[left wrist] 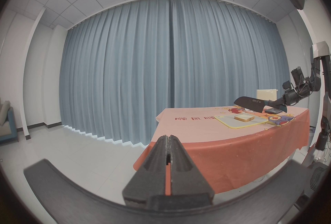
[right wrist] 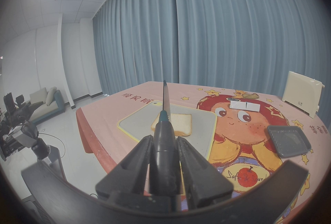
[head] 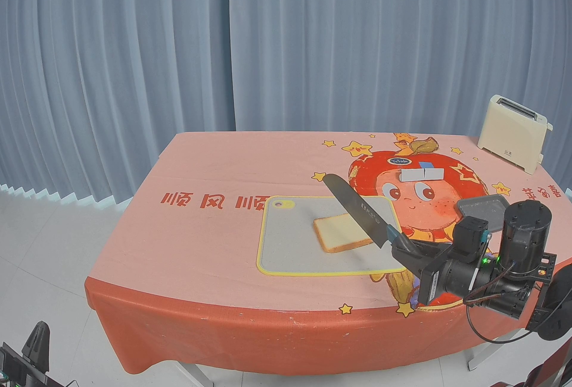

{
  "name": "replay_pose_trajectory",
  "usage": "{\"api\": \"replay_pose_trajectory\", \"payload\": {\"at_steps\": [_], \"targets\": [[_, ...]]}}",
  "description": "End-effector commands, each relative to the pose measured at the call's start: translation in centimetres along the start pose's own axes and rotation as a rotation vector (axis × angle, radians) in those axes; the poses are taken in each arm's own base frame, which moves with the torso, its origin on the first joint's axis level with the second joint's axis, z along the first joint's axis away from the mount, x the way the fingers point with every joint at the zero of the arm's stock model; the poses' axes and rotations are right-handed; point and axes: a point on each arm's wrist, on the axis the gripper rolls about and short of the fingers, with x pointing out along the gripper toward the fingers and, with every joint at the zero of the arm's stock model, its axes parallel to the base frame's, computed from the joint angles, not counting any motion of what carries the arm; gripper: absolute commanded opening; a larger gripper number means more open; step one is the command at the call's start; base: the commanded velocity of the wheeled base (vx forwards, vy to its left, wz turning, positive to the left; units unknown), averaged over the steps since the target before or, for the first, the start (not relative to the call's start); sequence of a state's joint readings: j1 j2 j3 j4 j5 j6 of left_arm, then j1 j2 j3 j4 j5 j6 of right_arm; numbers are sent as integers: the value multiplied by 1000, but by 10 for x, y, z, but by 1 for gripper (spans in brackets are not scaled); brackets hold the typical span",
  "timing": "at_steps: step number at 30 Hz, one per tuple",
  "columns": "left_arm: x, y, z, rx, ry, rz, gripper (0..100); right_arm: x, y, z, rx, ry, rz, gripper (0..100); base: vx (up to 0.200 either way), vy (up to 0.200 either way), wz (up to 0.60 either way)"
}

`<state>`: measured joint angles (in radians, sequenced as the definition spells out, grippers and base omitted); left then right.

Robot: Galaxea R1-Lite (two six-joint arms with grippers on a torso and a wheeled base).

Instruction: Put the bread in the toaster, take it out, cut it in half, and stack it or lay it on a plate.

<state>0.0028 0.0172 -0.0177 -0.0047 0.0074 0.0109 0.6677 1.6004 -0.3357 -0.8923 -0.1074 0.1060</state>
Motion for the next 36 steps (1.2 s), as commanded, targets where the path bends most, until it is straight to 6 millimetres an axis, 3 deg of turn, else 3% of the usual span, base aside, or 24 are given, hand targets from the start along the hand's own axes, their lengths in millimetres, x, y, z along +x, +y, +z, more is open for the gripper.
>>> {"api": "replay_pose_trajectory", "payload": {"at_steps": [1, 22, 27, 36], "targets": [[1, 0, -5, 12, 17, 0, 0, 0, 0, -1, -1, 3, -1, 0, 0, 0, 0], [1, 0, -3, -9, -3, 8, 0, 0, 4, -2, -8, 7, 16, 0, 0, 0, 0], [-1, 0, 20, 0, -231, 14, 0, 0, 4, -2, -8, 9, 14, 0, 0, 0, 0], [-1, 0, 18, 0, -210, 12, 0, 0, 4, -3, -10, 18, 16, 0, 0, 0, 0]]}}
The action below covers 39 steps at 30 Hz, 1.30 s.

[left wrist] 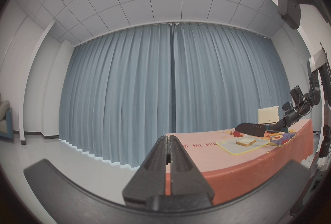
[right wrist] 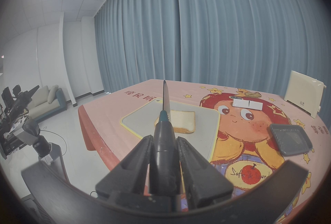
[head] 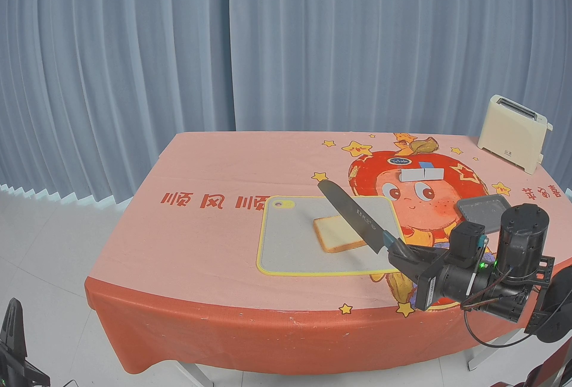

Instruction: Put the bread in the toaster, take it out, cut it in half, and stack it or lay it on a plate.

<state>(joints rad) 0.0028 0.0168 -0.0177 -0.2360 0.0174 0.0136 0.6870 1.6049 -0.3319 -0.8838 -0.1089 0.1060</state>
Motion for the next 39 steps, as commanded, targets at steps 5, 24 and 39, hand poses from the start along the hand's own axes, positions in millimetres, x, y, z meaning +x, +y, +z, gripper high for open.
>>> {"api": "replay_pose_trajectory", "payload": {"at_steps": [5, 24, 39], "targets": [[0, 0, -5, 3, 7, -8, 0, -1, 0, 1, 0, -7, 2, 0, 0, 0, 0], [98, -7, 38, 73, 95, -194, 0, -3, 0, 0, -14, -6, 2, 0, 0, 0, 0], [139, -13, 86, 47, 217, -386, 0, -4, 1, -3, -18, 3, 10, 0, 0, 0, 0]]}}
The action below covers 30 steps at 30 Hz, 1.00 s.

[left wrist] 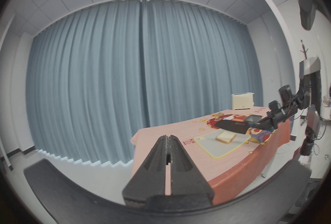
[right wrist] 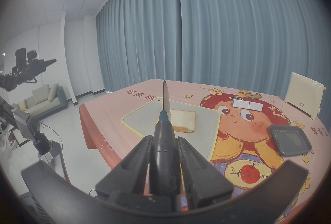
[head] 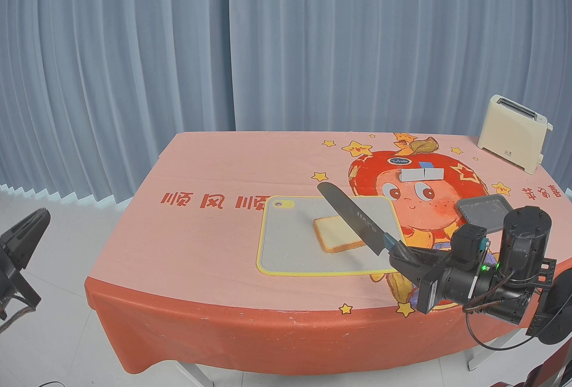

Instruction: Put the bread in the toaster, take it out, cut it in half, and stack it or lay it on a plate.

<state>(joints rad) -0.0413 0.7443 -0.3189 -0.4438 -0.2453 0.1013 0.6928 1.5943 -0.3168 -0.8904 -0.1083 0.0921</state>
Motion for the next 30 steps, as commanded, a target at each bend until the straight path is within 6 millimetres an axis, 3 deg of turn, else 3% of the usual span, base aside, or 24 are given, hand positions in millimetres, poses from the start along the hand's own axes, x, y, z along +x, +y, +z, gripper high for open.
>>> {"api": "replay_pose_trajectory", "payload": {"at_steps": [1, 15, 17, 20, 30], "targets": [[20, 5, 19, -5, 15, -71, 0, 0, 1, -1, -2, 4, 5, 0, 0, 0, 0], [99, 2, 32, 14, -20, -226, 0, -1, 1, -2, -2, 6, 5, 0, 0, 0, 0], [103, 2, 32, 14, -23, -231, 0, -1, 1, -2, -1, 6, 5, 0, 0, 0, 0], [131, -7, 30, 7, -38, -278, 0, -1, 1, -3, -1, 11, 5, 0, 0, 0, 0], [162, -26, 43, 2, -72, -381, 0, -1, 2, -4, -3, 17, 8, 0, 0, 0, 0]]}}
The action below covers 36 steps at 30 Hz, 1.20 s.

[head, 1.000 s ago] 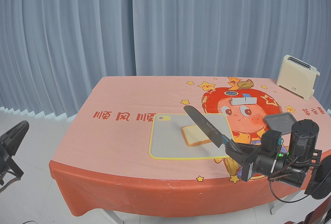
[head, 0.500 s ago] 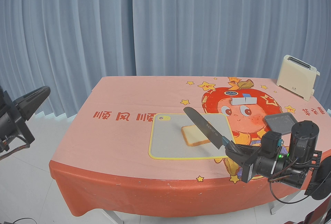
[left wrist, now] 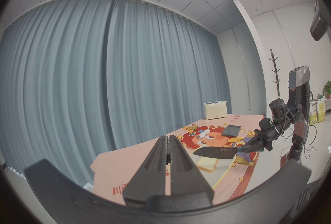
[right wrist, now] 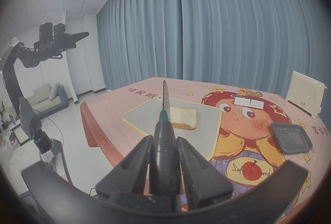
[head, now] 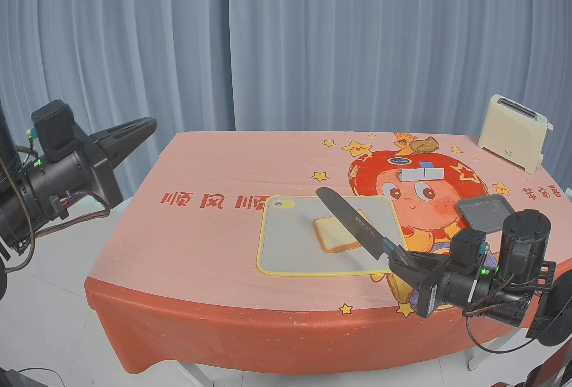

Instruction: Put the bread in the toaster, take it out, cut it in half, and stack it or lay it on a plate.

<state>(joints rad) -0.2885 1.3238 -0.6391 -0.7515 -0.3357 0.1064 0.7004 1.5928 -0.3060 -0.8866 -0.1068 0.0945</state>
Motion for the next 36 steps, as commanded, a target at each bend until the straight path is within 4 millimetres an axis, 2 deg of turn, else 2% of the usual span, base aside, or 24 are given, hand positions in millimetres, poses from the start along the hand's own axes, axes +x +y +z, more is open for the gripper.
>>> {"api": "replay_pose_trajectory", "payload": {"at_steps": [1, 8, 11, 15, 20, 27, 30, 36], "targets": [[27, -4, 0, -8, 1, -57, 0, 0, 1, -1, -1, 5, 2, 0, 0, 0, 0], [39, -7, 17, -49, -49, -124, 0, 0, 2, -1, -1, 4, 11, 0, 0, 0, 0], [44, -18, 17, -90, -49, -189, 0, -1, 4, -1, -2, 4, 17, 0, 0, 0, 0], [52, -21, 19, -93, -51, -210, 0, -1, 4, 2, -1, -10, 18, 0, 0, 0, 0], [84, -26, 7, -110, -10, -244, 0, 0, 1, 4, 9, -18, 5, 0, 0, 0, 0], [99, -28, -1, -141, 13, -259, 0, 3, -4, 14, 23, -44, -17, 0, 0, 0, 0], [109, -40, -8, -144, 37, -301, 0, 9, -15, 29, 41, -44, -55, 0, 0, 0, 0], [135, -55, -26, -119, 73, -348, 0, 3, -17, 35, 66, -39, -62, 0, 0, 0, 0]]}}
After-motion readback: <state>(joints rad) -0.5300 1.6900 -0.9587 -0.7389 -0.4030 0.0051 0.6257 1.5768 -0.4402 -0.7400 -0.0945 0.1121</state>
